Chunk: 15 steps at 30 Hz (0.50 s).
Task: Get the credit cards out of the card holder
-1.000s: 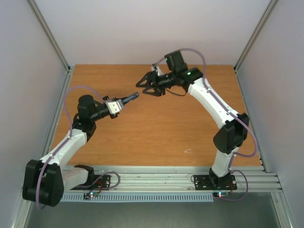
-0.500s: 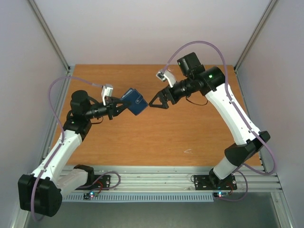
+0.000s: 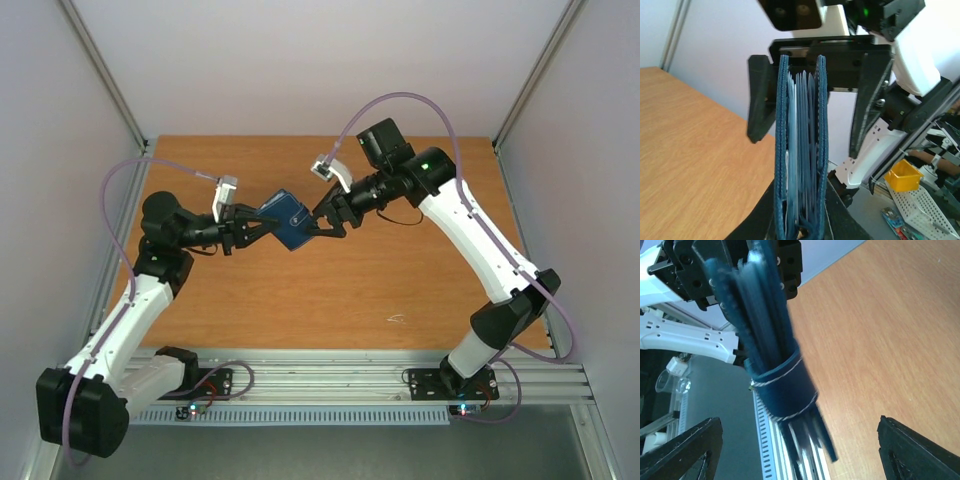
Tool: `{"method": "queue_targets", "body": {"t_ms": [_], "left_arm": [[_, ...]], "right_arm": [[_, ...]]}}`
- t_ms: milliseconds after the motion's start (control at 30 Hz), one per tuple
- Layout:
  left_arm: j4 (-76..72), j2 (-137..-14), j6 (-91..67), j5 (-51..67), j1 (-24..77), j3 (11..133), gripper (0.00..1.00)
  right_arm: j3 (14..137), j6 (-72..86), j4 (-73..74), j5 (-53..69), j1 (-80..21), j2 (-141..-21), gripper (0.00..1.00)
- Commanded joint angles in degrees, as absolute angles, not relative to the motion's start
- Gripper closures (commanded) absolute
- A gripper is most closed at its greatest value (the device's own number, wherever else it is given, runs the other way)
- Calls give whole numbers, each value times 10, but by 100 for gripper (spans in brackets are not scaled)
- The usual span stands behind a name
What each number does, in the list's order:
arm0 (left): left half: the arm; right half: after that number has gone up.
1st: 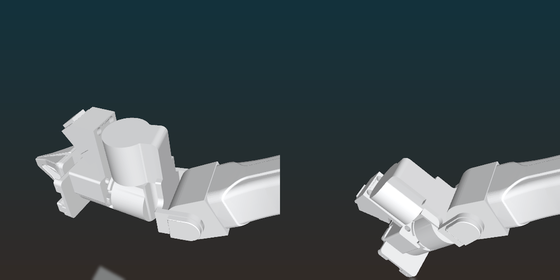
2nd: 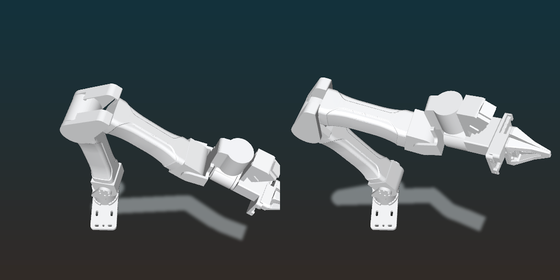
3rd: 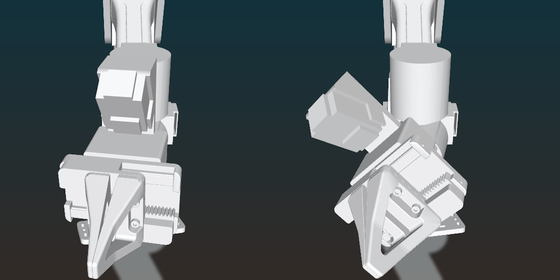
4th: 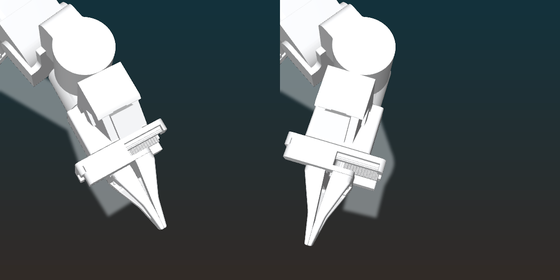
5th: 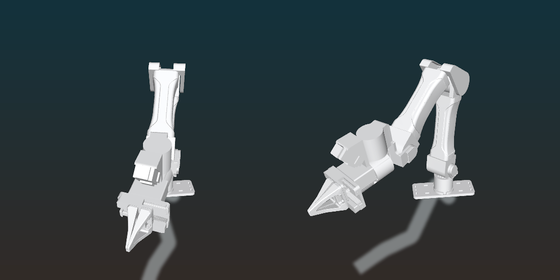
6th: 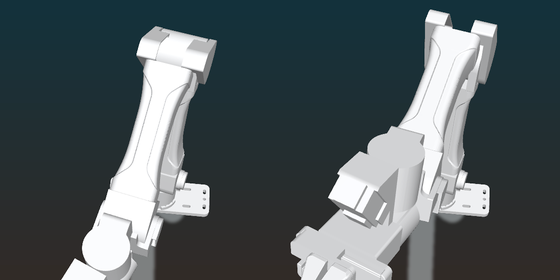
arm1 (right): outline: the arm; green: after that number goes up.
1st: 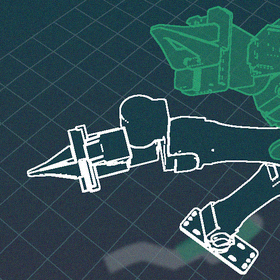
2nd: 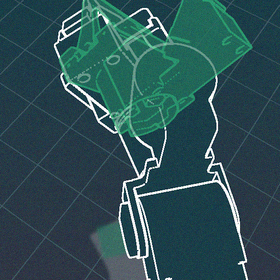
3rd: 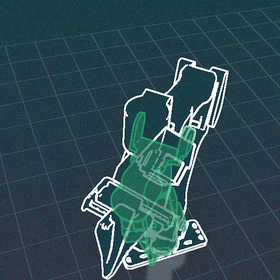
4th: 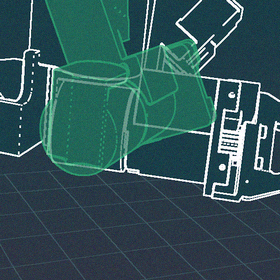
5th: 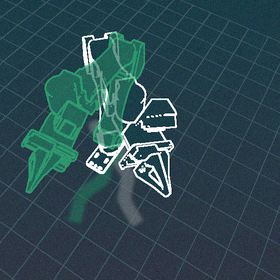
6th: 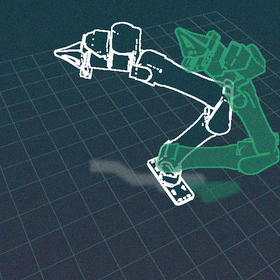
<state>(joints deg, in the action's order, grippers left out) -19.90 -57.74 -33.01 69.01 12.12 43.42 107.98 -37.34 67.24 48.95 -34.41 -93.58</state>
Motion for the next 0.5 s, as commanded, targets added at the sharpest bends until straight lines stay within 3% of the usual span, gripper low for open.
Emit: {"method": "queue_targets", "body": {"t_ms": [0,67,167,233,333,367,433,467], "left_arm": [[-254,-570,-339,724,132,457,100],[-255,-572,-338,723,135,459,100],[-258,-575,-344,713,136,461,100],[-262,-573,-354,702,136,461,100],[-270,-572,-367,684,136,459,100],[-272,-570,-370,674,135,459,92],[-275,-566,-378,648,136,459,64],[-279,-565,-386,632,136,459,59]], "right_arm": [[1073,-367,638,533,-347,-946,19],[1073,-366,636,546,-349,-949,34],[1069,-373,636,574,-350,-946,80],[1059,-380,636,577,-350,-938,98],[1040,-376,620,585,-346,-921,99],[1035,-365,603,596,-344,-918,99],[1022,-330,559,606,-343,-910,99],[1012,-301,520,610,-343,-903,99]]}}
